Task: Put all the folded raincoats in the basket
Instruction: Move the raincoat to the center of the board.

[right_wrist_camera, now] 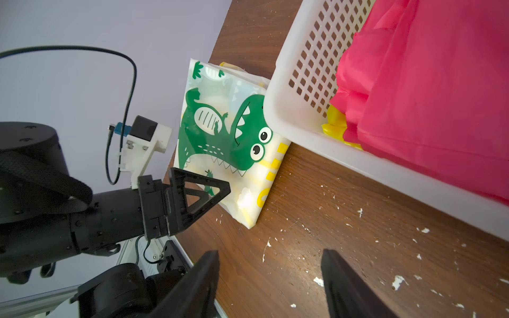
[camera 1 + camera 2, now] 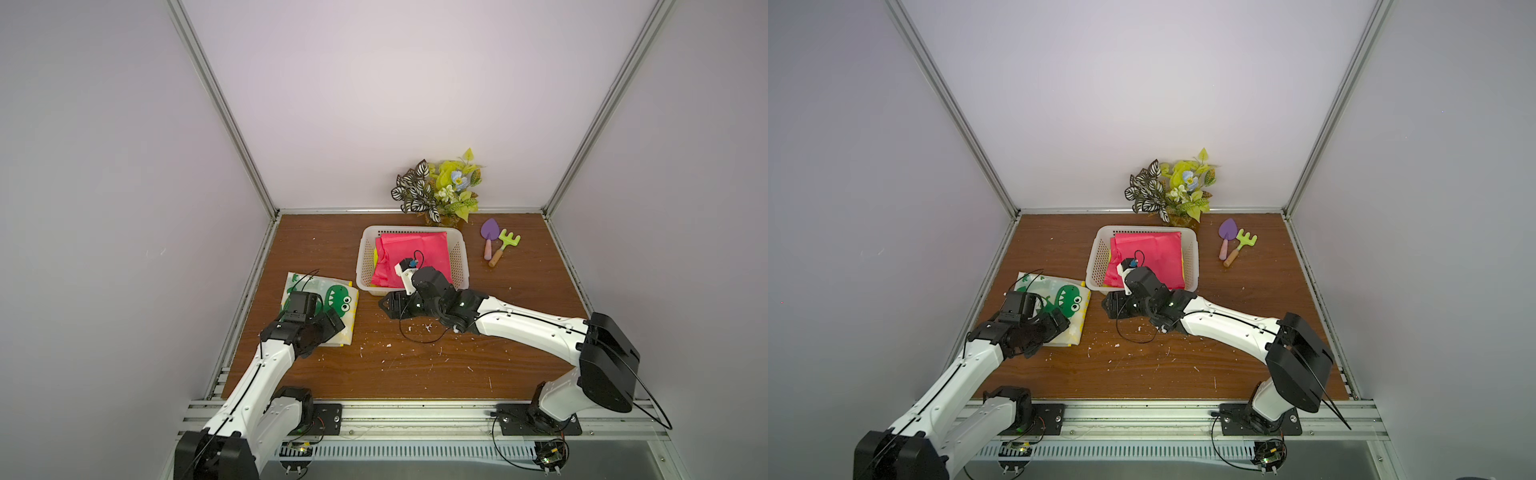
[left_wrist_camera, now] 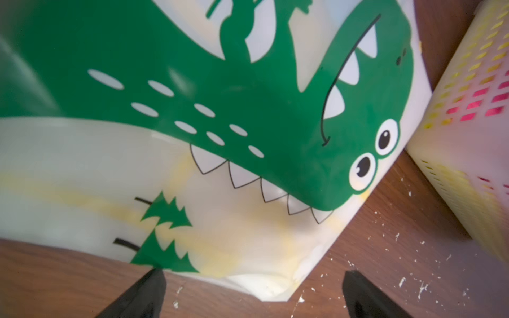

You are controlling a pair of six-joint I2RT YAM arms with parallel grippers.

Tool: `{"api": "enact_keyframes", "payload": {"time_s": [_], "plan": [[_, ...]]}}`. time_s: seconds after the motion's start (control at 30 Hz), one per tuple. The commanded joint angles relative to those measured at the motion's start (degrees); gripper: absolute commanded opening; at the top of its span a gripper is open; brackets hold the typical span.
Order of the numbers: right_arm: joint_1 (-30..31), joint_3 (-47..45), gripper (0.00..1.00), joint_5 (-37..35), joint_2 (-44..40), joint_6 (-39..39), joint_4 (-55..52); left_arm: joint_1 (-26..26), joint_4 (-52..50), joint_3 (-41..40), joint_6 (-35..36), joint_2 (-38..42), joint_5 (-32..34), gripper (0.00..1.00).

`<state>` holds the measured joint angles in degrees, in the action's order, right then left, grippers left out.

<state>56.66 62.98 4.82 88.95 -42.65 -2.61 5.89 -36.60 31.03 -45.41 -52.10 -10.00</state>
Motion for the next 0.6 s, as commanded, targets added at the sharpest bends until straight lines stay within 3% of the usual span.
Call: {"api": "enact_keyframes", "payload": {"time_s": [0.0,0.27,0.57], "plan": [[1.0,0.9,0.67,0.2,-0.6,-1.8,2.5,0.5,-3.2,5.7,2.5,1.5,1.3,1.00],[4.7,3.7,0.73,-1.3,4.2,-6.3,4.0,0.4,-3.5,19.1,11.2,1.0,3.4,1.00],[8.5,3.2,0.74,-4.9,10.6,-16.4,9.0,0.0,-4.8,19.1,12.8,6.2,9.1,1.00]]}}
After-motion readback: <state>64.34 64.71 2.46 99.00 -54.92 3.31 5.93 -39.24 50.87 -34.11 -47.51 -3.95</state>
